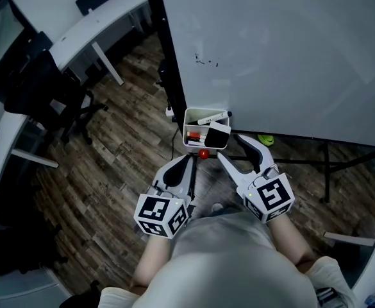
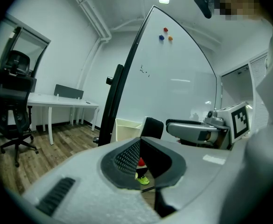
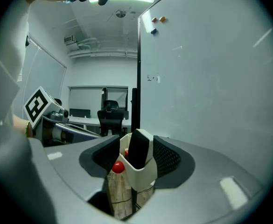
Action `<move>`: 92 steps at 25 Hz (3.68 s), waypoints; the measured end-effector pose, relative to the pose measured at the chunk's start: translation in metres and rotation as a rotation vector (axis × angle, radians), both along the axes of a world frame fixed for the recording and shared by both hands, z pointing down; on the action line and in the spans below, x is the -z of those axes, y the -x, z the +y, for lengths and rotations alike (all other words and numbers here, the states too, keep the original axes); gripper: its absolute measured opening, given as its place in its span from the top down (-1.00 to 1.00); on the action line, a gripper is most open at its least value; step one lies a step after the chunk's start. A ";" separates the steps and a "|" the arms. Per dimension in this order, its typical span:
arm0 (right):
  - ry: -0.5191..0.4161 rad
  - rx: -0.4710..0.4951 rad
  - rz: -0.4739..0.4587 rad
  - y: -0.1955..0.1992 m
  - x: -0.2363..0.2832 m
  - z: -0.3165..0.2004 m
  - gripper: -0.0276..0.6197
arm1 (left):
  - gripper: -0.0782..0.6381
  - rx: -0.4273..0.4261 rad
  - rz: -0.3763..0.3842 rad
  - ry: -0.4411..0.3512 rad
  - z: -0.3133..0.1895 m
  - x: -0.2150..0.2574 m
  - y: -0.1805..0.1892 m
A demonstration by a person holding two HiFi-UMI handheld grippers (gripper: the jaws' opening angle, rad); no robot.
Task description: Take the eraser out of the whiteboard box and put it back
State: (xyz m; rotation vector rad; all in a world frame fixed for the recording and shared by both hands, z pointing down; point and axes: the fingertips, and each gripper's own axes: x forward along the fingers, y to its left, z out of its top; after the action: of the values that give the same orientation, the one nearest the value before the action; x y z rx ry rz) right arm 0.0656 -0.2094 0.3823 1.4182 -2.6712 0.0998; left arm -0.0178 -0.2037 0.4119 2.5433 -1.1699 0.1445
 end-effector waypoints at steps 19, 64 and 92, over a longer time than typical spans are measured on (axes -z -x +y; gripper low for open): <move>0.032 0.107 -0.009 0.003 -0.015 -0.041 0.13 | 0.77 0.068 -0.004 0.007 -0.040 -0.006 -0.008; -0.012 0.121 0.023 0.007 0.003 -0.038 0.35 | 0.77 0.076 -0.001 0.006 -0.038 -0.002 -0.009; -0.084 -0.001 0.017 0.010 0.042 -0.012 0.35 | 0.77 -0.011 0.007 -0.007 -0.018 0.010 0.001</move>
State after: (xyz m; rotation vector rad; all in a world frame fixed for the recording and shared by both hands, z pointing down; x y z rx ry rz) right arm 0.0560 -0.2213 0.3405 1.4373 -2.6900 -0.0245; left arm -0.0184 -0.2213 0.4016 2.5549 -1.1561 0.1348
